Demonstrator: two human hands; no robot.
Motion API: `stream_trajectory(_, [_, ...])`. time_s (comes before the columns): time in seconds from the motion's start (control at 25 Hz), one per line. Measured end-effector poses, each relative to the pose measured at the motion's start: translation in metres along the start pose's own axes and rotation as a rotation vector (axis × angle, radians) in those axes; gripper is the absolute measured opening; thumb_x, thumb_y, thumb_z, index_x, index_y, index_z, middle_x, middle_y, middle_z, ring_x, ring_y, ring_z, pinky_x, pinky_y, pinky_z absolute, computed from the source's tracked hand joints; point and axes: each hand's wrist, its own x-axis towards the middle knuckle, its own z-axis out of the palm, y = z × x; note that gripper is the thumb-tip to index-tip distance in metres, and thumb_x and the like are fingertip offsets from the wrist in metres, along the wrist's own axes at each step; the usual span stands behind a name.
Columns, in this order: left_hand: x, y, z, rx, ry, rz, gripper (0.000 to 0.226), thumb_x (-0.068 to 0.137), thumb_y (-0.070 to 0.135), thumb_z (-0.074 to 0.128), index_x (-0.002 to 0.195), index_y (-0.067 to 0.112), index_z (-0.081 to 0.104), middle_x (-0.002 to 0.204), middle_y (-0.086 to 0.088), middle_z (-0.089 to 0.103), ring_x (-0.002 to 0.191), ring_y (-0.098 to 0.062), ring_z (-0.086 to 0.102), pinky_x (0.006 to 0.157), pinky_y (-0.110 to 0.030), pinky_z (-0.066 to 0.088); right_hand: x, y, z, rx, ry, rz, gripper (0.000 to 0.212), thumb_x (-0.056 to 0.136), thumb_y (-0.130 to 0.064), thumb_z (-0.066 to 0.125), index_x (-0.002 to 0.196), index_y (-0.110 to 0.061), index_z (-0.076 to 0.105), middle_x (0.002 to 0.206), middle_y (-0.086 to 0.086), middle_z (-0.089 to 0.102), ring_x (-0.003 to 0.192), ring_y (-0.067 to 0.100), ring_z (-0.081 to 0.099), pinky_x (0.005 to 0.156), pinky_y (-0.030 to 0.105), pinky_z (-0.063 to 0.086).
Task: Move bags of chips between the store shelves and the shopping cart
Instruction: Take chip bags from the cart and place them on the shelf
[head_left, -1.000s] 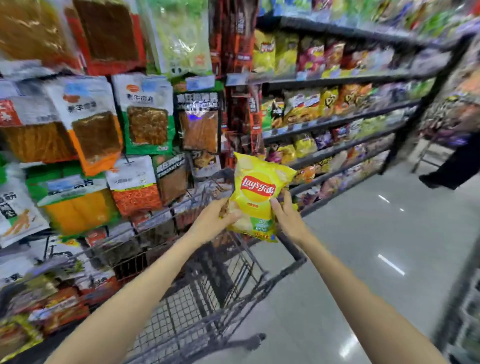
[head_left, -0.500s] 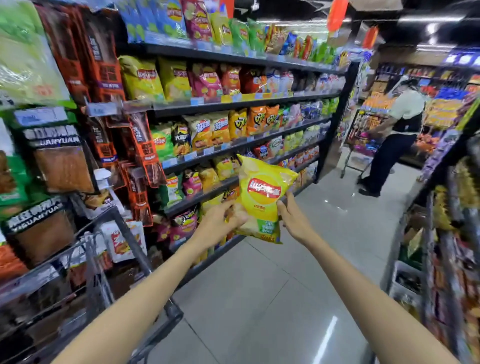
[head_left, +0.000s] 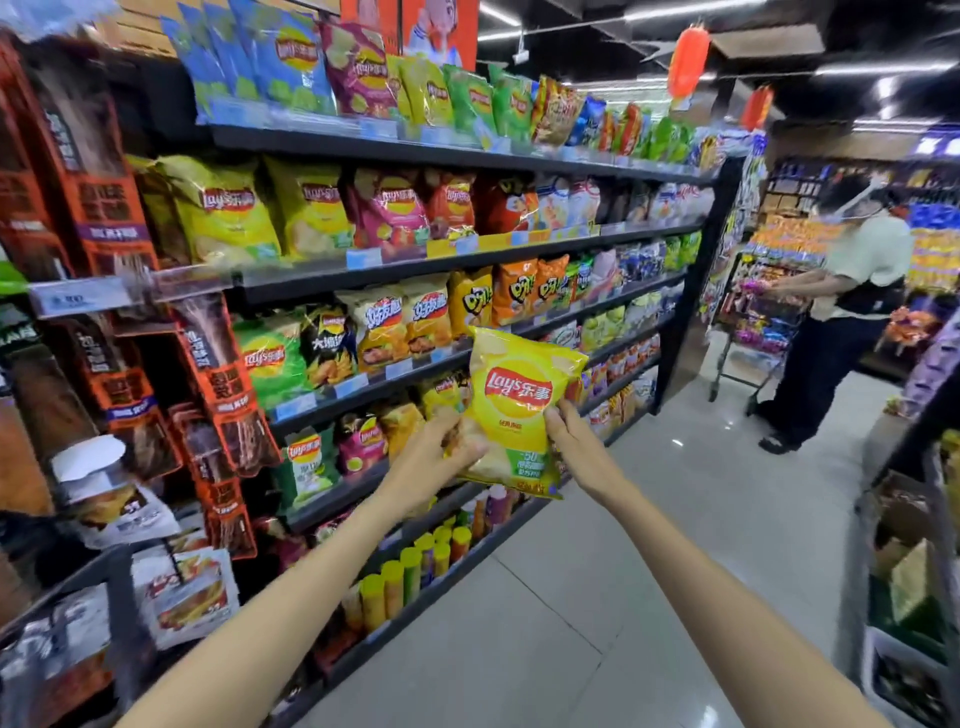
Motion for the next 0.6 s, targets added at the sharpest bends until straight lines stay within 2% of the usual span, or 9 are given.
stream_trajectory(0.08, [0.04,-0.013,-0.002,0.011,-0.002,-0.019,0.061,0.092,0.054,0.058,0.137,0.015,0.05,0.123,0.006,0.054,0.113,-0.015,0.052,0.084,-0.023,0.04,0.042,0.005,-0.008,0.021,-0.05,-0.019,0.049,0.104,-0.049,0.031,0.148,-0.026,0.028,0.134,-0.015,0.044,0.126,0.011,0.044,0.096,0.016,0.036])
stream_trajectory(0.12, [0.054,-0.019,-0.004,0.016,-0.004,-0.045,0.066,0.091,0.056,0.057,0.141,0.015,0.048,0.127,0.003,0.055,0.115,-0.016,0.052,0.088,-0.026,0.041,0.059,0.007,-0.01,0.026,-0.069,-0.019,0.049,0.105,-0.046,0.031,0.148,-0.024,0.027,0.133,-0.014,0.044,0.124,0.009,0.044,0.089,0.008,0.036])
stream_trajectory(0.16, [0.066,-0.025,-0.005,0.028,0.002,-0.049,0.067,0.09,0.058,0.056,0.143,0.016,0.047,0.127,0.0,0.056,0.114,-0.017,0.053,0.087,-0.029,0.042,0.074,0.008,-0.01,0.034,-0.092,-0.024,0.049,0.105,-0.045,0.031,0.149,-0.024,0.026,0.132,-0.015,0.044,0.123,0.007,0.043,0.087,0.006,0.035])
stream_trajectory(0.24, [0.09,-0.038,-0.009,0.049,0.026,-0.067,0.061,0.091,0.055,0.057,0.139,0.017,0.049,0.12,-0.002,0.057,0.106,-0.018,0.055,0.081,-0.029,0.042,0.115,0.014,-0.003,0.054,-0.137,-0.066,0.052,0.104,-0.049,0.032,0.15,-0.026,0.025,0.136,-0.016,0.044,0.127,0.008,0.044,0.098,0.019,0.037])
stream_trajectory(0.36, [0.125,-0.059,-0.027,0.052,0.109,-0.137,0.036,0.094,0.044,0.06,0.124,0.025,0.053,0.105,0.012,0.056,0.095,-0.008,0.053,0.075,-0.015,0.037,0.184,0.01,0.018,0.067,-0.211,-0.118,0.054,0.104,-0.048,0.032,0.151,-0.024,0.024,0.135,-0.012,0.046,0.128,0.013,0.046,0.1,0.029,0.037])
stream_trajectory(0.44, [0.15,-0.078,-0.045,0.093,0.201,-0.156,0.043,0.093,0.048,0.06,0.126,0.022,0.055,0.109,0.012,0.057,0.101,-0.008,0.055,0.077,-0.014,0.037,0.226,-0.004,0.034,0.062,-0.254,-0.176,0.056,0.103,-0.05,0.033,0.152,-0.023,0.023,0.137,-0.01,0.047,0.131,0.016,0.046,0.105,0.035,0.038])
stream_trajectory(0.52, [0.174,-0.096,-0.064,0.155,0.305,-0.169,0.056,0.089,0.058,0.06,0.127,0.018,0.057,0.11,0.006,0.06,0.103,-0.016,0.059,0.076,-0.018,0.039,0.267,-0.02,0.05,0.09,-0.279,-0.255,0.055,0.104,-0.047,0.033,0.152,-0.022,0.023,0.139,-0.011,0.044,0.131,0.013,0.043,0.105,0.032,0.035])
stream_trajectory(0.6, [0.197,-0.106,-0.086,0.191,0.397,-0.2,0.056,0.089,0.058,0.06,0.129,0.018,0.057,0.113,0.003,0.06,0.105,-0.017,0.058,0.078,-0.025,0.041,0.31,-0.041,0.062,0.127,-0.319,-0.321,0.053,0.104,-0.045,0.033,0.151,-0.022,0.024,0.137,-0.013,0.045,0.128,0.01,0.044,0.1,0.026,0.034])
